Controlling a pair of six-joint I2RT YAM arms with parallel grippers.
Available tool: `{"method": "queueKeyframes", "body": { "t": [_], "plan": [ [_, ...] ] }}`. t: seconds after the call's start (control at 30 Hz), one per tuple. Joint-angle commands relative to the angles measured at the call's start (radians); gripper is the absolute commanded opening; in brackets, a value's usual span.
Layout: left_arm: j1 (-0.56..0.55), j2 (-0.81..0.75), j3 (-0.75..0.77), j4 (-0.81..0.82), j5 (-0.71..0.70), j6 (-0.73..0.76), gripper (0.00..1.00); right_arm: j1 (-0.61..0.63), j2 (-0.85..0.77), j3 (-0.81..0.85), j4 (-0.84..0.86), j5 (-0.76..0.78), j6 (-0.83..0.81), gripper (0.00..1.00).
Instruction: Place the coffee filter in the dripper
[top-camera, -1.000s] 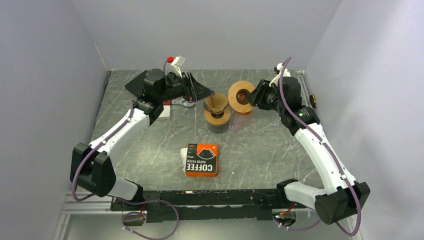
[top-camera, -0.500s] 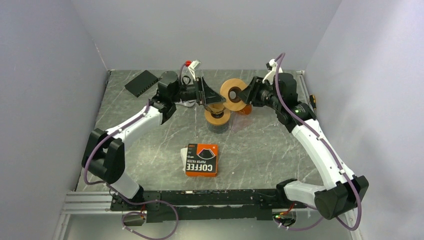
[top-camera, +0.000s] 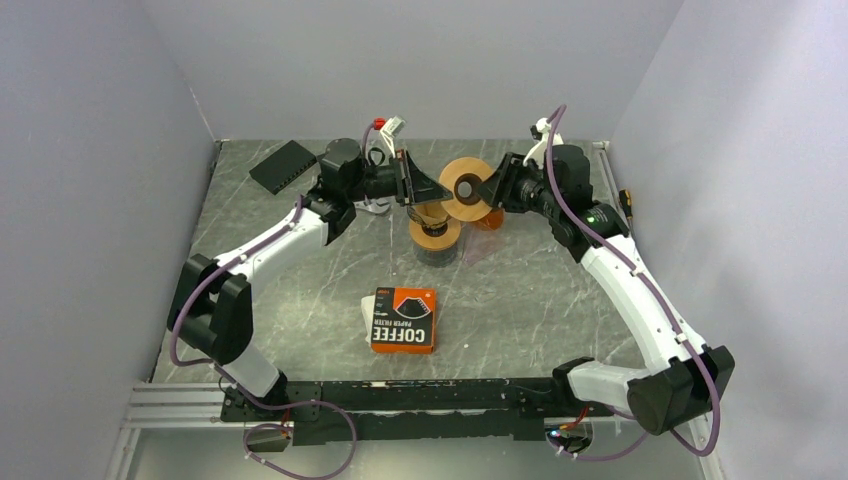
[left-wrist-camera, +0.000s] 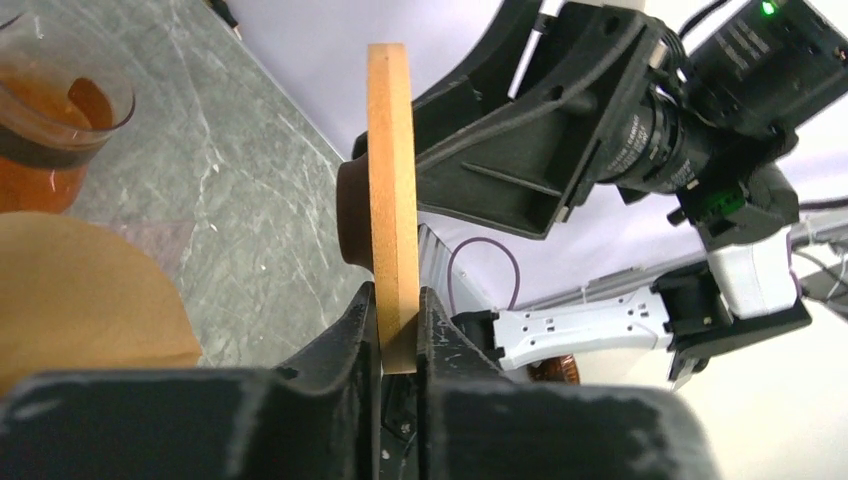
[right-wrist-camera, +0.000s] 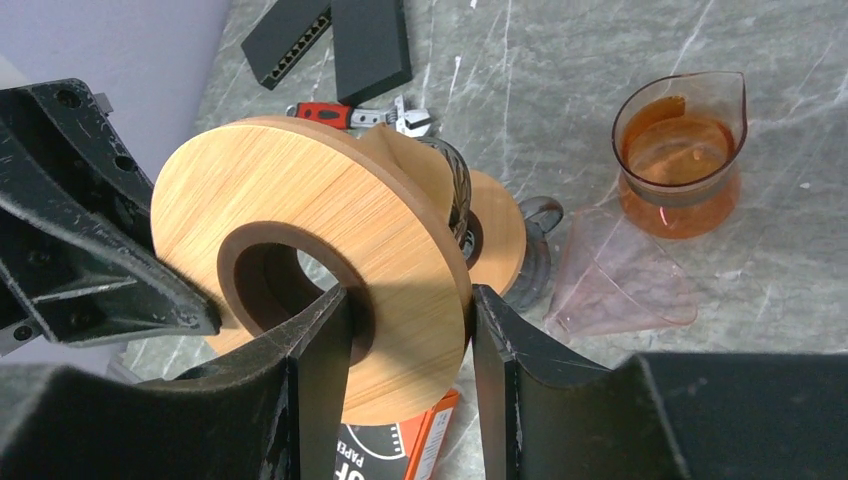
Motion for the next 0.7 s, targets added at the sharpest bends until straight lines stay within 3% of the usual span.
{"method": "queueKeyframes", "body": {
  "t": [0.0, 0.1, 0.23, 0.43, 0.67],
  "plan": [
    [-0.004, 0.007, 0.062, -0.054, -0.025, 0.043, 0.04, 0.005, 0.002, 0.053, 0.055, 0.0, 0.002, 0.26],
    [-0.001, 0.01, 0.068, -0.083, -0.046, 0.059, 0.0, 0.005, 0.001, 0.054, 0.052, 0.018, -0.006, 0.63],
    [0.027, 0.01, 0.064, -0.061, -0.054, 0.044, 0.0, 0.004, -0.005, 0.052, 0.052, 0.027, -0.041, 0.97],
    [0.108, 0.004, 0.049, -0.016, -0.025, 0.011, 0.0, -0.01, -0.005, 0.059, 0.068, -0.046, -0.049, 1.0],
    [0.196, -0.077, 0.016, -0.049, 0.008, 0.042, 0.0, -0.159, 0.014, -0.05, 0.319, -0.434, 0.125, 0.99]
  ]
}}
